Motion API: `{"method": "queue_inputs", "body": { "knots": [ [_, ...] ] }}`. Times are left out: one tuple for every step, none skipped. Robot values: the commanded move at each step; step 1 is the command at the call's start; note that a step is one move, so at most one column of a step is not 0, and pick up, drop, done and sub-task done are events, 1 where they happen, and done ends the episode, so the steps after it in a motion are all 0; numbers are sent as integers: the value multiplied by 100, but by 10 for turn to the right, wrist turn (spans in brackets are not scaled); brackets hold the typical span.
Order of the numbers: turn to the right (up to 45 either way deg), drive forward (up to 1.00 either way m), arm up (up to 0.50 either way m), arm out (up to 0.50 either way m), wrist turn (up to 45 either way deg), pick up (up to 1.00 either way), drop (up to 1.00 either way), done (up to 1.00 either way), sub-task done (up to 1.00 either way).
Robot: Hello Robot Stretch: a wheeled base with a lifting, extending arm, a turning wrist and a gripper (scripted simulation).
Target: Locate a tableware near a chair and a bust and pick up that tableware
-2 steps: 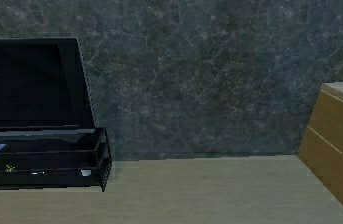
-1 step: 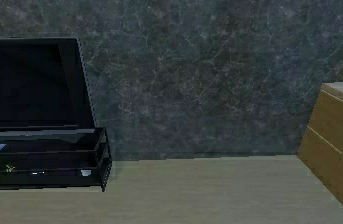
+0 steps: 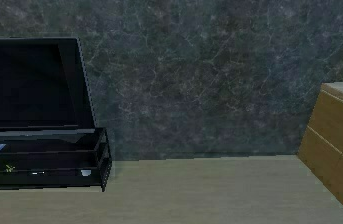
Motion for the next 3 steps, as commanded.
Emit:
{"method": "queue_inputs", "body": {
  "knots": [
    [0,0,0,50,0,0,0,0,0],
    [0,0,0,0,450,0,0,0,0],
    [0,0,0,0,450,0,0,0,0]
  ]
}}
